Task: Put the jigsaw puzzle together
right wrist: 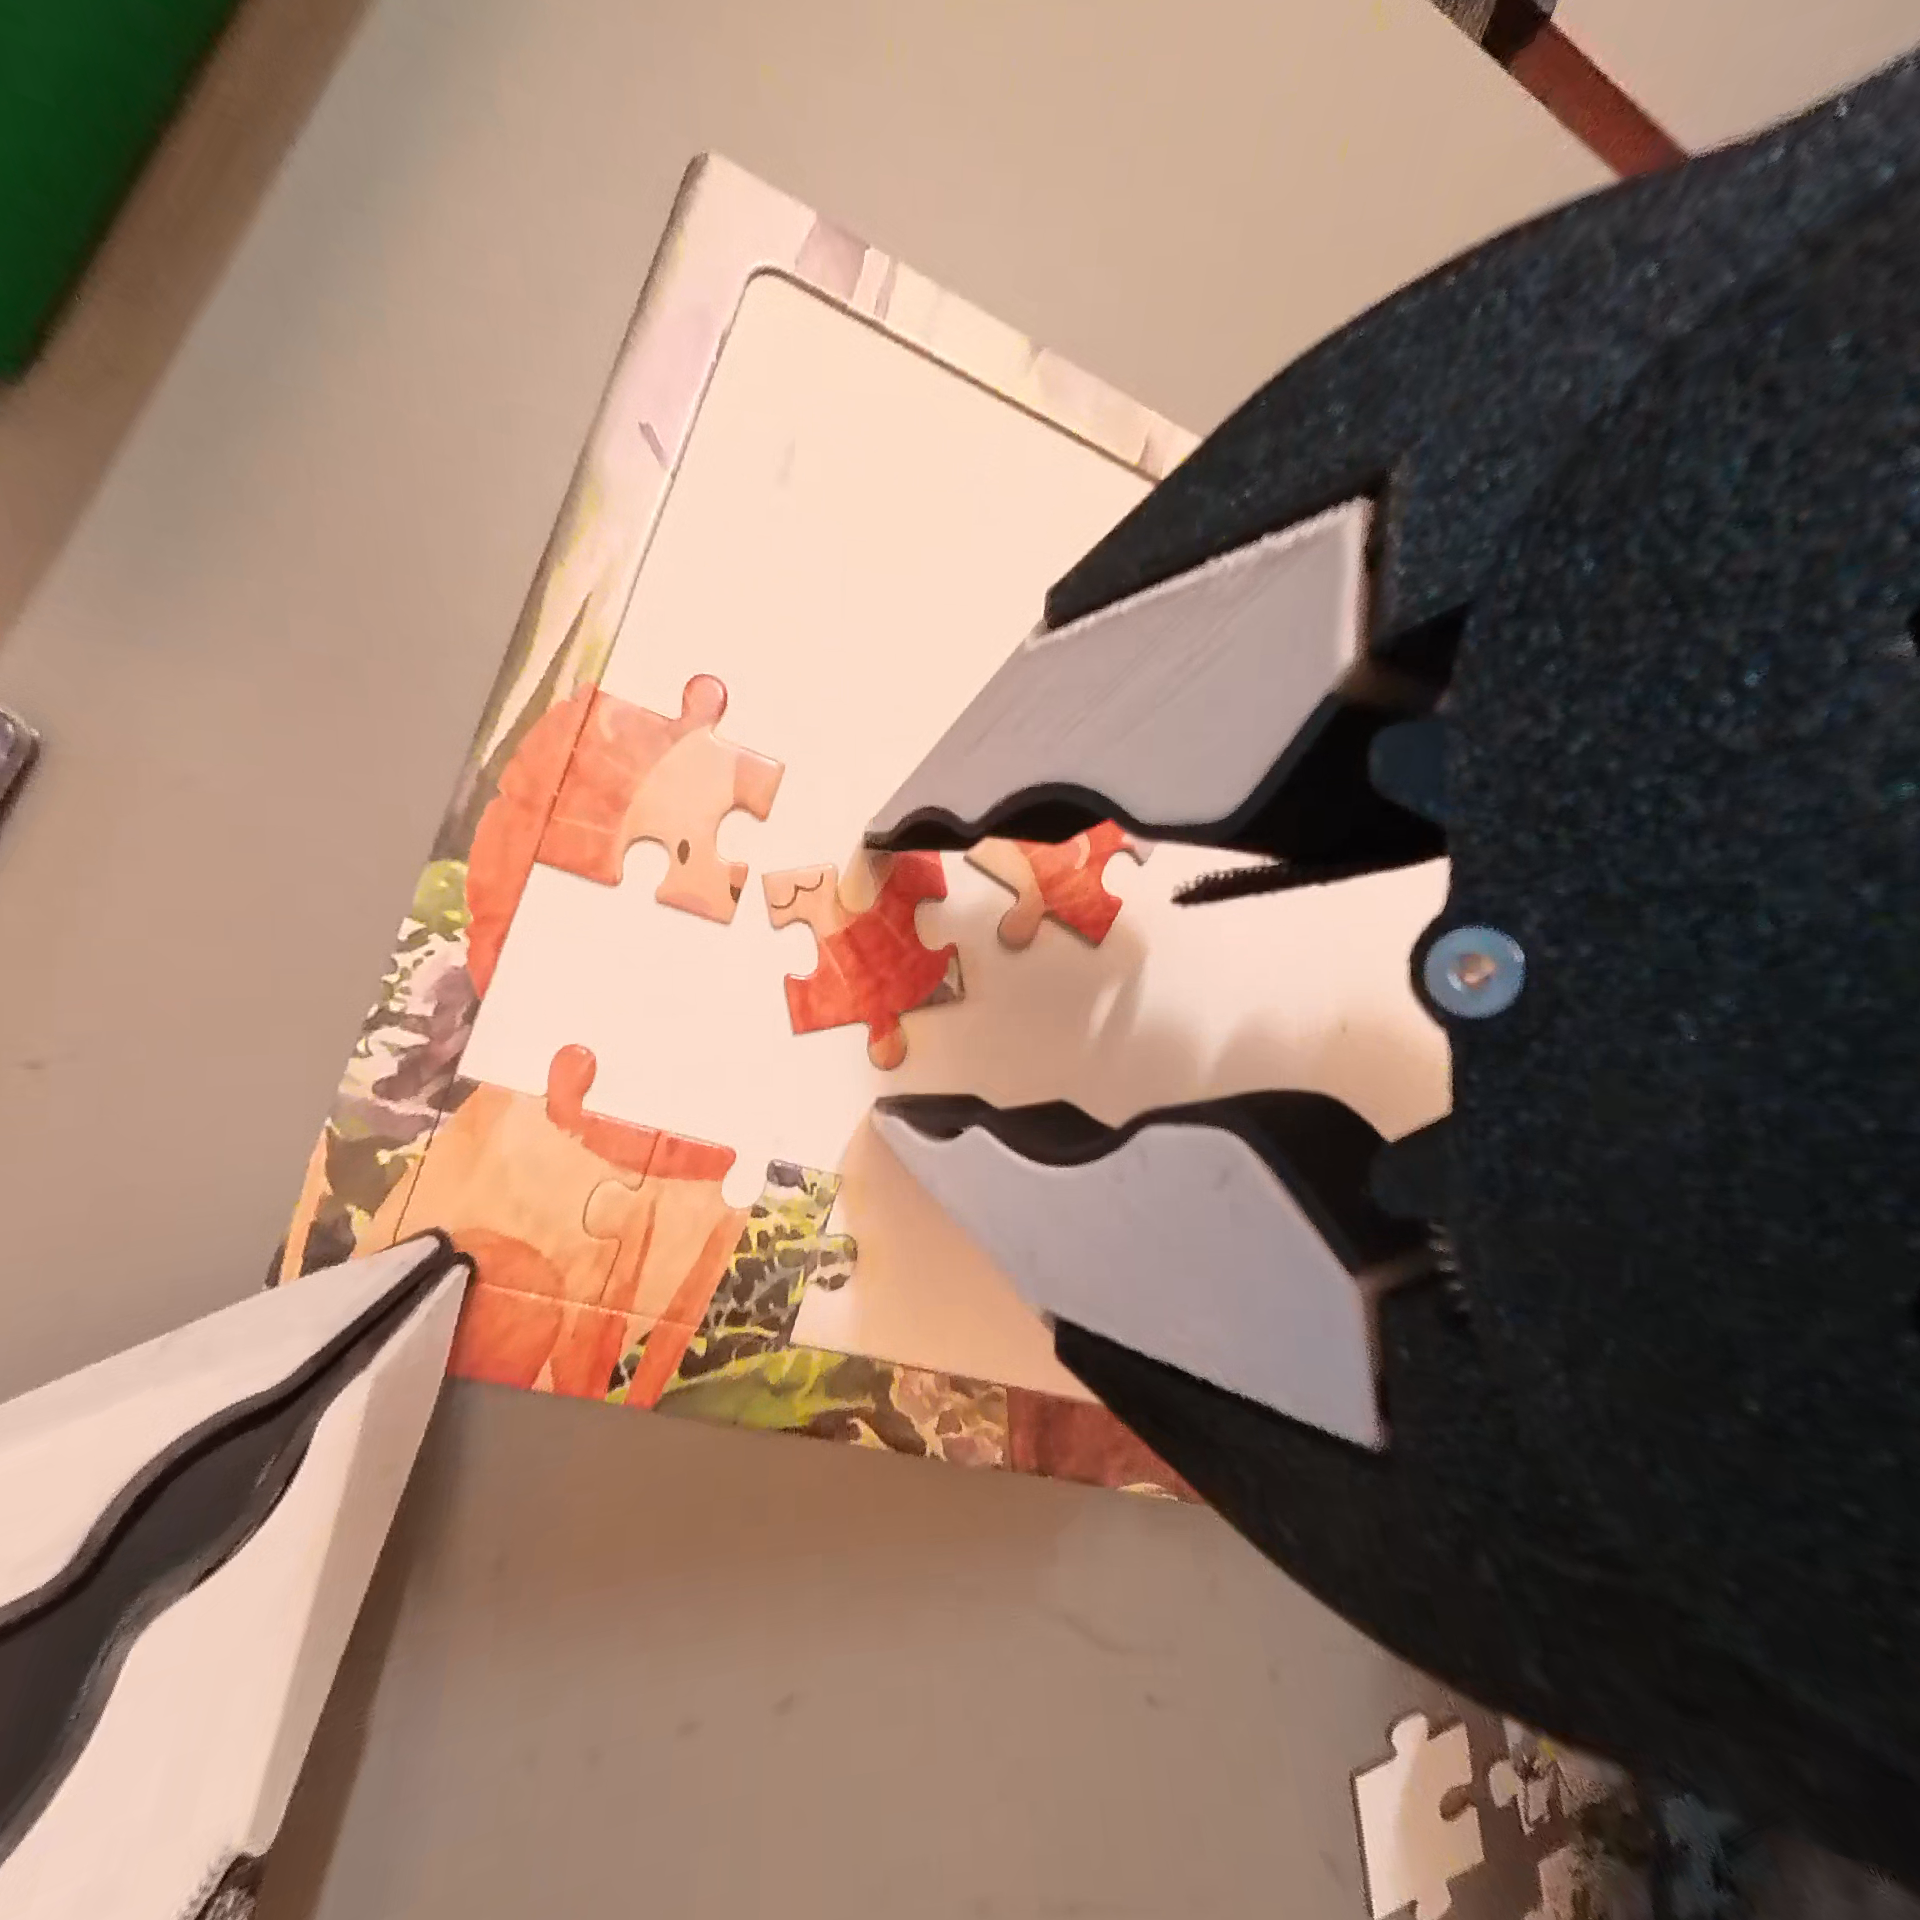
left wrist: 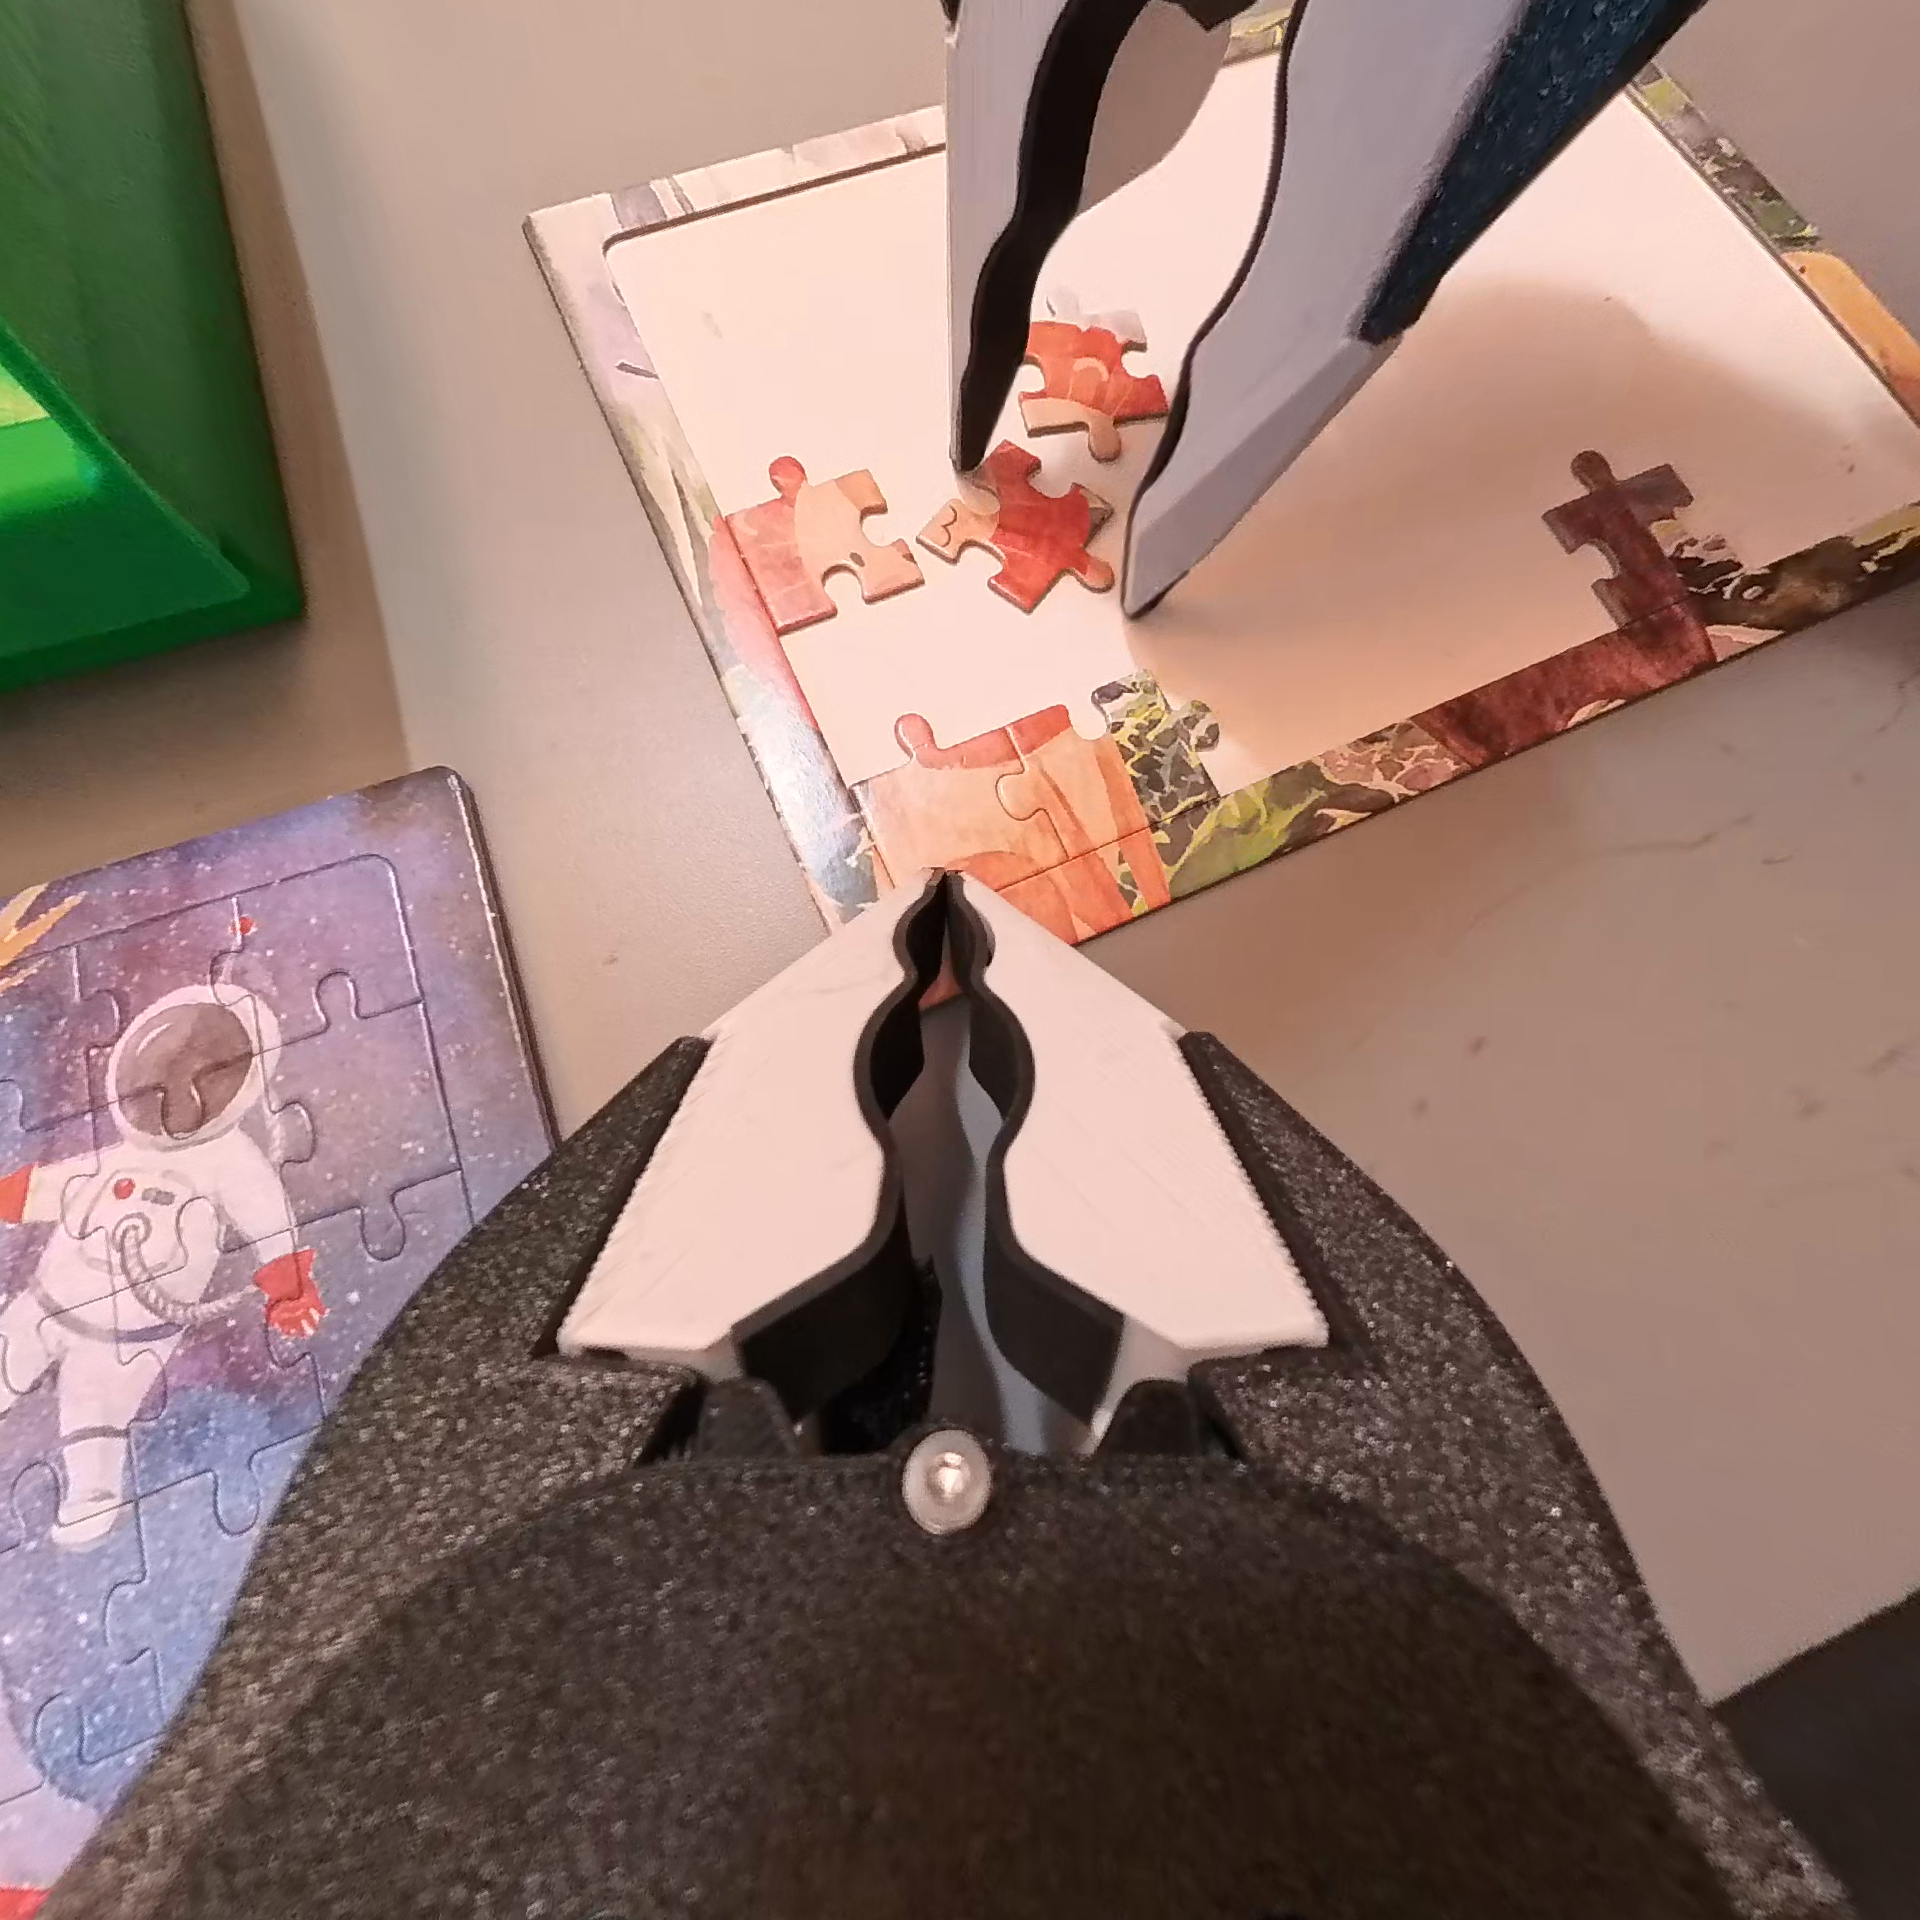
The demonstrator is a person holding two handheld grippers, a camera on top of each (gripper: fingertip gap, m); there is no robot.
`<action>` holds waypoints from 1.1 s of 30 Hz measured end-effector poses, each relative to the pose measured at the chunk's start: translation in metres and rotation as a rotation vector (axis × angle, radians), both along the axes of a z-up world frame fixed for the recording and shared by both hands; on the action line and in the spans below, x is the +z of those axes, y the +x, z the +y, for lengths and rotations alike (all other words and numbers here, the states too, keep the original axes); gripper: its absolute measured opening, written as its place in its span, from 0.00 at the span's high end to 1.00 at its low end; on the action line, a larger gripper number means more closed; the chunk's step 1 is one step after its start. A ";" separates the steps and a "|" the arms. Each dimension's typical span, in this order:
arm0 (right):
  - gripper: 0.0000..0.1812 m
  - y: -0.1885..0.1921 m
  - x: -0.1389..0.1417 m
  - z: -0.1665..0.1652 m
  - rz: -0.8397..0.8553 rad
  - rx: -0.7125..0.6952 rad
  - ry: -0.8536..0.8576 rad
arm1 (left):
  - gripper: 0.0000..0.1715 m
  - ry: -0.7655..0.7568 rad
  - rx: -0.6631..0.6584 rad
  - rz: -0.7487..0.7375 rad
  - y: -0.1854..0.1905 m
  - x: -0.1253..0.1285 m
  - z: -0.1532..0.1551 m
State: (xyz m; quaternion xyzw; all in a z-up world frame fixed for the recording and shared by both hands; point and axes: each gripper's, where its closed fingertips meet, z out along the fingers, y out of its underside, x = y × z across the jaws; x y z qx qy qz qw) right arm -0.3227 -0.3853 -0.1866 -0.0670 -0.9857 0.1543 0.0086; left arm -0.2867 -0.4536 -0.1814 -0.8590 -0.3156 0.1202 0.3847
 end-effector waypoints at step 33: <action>0.81 0.021 0.002 -0.026 -0.087 -0.441 -0.027 | 1.00 0.005 0.000 -0.004 0.000 0.000 0.000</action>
